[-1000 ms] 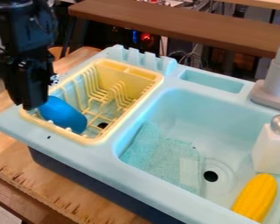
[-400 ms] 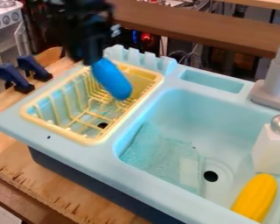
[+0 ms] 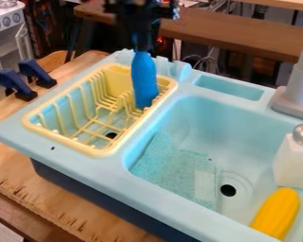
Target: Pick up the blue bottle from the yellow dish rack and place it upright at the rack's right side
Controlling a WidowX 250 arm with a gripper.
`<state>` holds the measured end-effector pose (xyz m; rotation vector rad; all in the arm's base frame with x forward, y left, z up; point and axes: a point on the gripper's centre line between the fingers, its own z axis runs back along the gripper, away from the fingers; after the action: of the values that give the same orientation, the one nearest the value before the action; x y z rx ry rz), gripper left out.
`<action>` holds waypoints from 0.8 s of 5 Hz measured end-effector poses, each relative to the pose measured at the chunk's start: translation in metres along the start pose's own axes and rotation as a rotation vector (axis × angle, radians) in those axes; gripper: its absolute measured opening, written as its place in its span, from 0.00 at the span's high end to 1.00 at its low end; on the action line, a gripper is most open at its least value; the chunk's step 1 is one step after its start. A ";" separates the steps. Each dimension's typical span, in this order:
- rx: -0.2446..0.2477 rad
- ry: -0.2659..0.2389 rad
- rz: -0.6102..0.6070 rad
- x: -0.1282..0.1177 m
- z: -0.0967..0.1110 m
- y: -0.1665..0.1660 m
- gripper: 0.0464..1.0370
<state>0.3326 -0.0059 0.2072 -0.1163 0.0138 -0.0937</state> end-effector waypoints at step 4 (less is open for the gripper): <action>-0.007 0.069 0.046 0.022 -0.033 0.003 0.32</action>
<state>0.3539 -0.0084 0.1739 -0.1197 0.0858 -0.0516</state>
